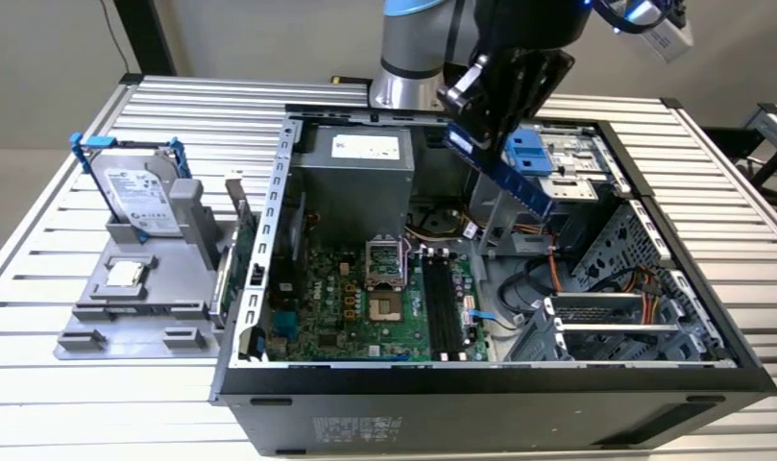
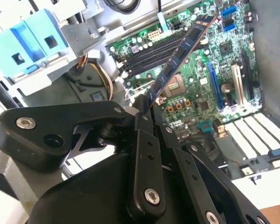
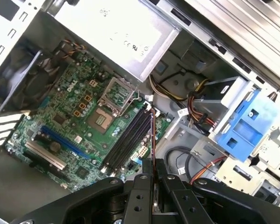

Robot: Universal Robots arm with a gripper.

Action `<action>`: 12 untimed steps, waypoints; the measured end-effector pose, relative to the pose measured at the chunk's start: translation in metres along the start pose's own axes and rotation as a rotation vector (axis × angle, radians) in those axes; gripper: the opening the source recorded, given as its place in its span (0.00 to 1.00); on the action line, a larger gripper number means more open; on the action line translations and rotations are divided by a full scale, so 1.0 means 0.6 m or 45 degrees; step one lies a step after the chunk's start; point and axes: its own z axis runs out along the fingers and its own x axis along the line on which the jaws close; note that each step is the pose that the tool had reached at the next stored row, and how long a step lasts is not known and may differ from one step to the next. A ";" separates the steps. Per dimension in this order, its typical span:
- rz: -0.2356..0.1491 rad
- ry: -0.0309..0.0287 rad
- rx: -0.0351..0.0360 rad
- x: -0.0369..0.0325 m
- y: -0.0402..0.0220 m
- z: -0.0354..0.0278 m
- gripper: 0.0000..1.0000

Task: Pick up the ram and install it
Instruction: 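Insert the ram into the slot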

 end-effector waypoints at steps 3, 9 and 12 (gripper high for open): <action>0.055 -0.0006 0.0026 0.000 0.000 0.001 0.00; 0.162 -0.0019 0.0075 0.000 0.000 0.002 0.00; 0.210 -0.0025 0.0099 0.000 0.000 0.003 0.00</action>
